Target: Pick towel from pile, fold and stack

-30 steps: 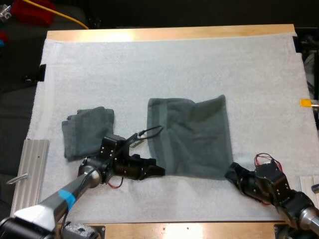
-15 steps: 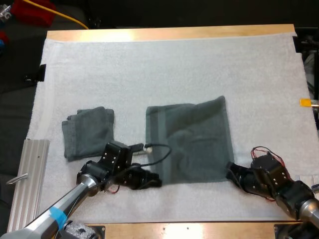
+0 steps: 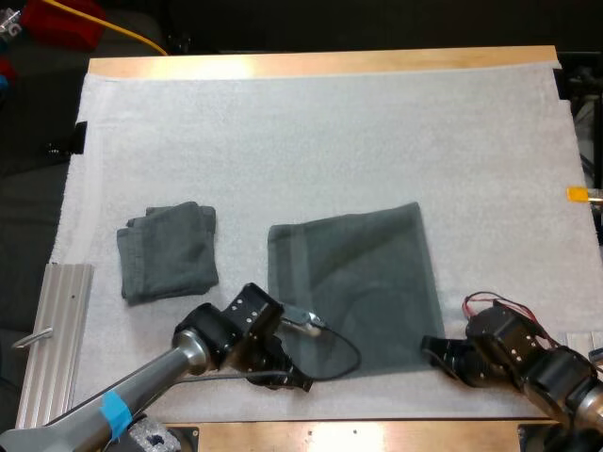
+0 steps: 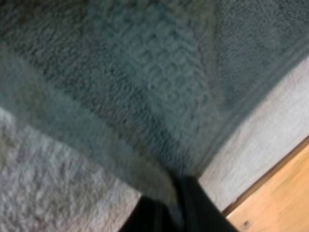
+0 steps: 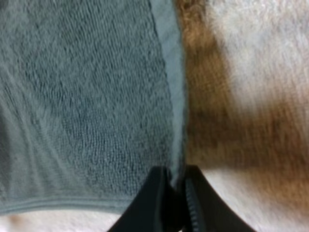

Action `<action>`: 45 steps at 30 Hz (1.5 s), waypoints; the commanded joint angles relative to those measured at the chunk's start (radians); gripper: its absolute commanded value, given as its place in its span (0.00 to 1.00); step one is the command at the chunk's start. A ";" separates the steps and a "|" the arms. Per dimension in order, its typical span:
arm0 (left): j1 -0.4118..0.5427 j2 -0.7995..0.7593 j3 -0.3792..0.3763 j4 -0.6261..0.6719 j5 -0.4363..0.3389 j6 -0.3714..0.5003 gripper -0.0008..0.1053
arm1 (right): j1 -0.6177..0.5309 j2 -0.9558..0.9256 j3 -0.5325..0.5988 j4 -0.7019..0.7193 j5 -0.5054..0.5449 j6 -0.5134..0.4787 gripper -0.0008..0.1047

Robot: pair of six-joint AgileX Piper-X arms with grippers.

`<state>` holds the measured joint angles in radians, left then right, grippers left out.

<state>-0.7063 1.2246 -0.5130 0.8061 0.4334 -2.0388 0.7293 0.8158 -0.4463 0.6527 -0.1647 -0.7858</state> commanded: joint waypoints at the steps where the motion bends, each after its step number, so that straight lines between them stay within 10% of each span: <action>1: -0.021 -0.008 -0.014 0.043 -0.030 0.018 0.01 | 0.023 -0.012 -0.007 0.037 0.011 0.004 0.03; 7: -0.037 -0.008 -0.020 0.064 0.047 0.024 0.01 | 0.077 -0.032 -0.007 0.048 0.032 0.093 0.03; 13: 0.266 0.014 -0.020 -0.063 0.334 0.041 0.01 | 0.015 0.036 -0.007 -0.178 0.035 0.225 0.03; 19: 0.352 0.114 -0.025 -0.147 0.387 0.038 0.01 | -0.128 0.149 -0.007 -0.363 -0.082 0.251 0.03; 29: 0.437 0.242 -0.237 -0.160 0.276 0.052 0.01 | -0.344 0.358 -0.010 -0.723 -0.223 0.297 0.03; 45: 0.488 0.292 -0.258 -0.343 0.213 0.040 0.01 | -0.400 0.595 -0.191 -0.791 -0.234 0.260 0.03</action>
<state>-0.2202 1.5187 -0.7635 0.4586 0.6202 -1.9982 0.3346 1.4157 -0.6329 -0.1415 -0.3745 -0.5212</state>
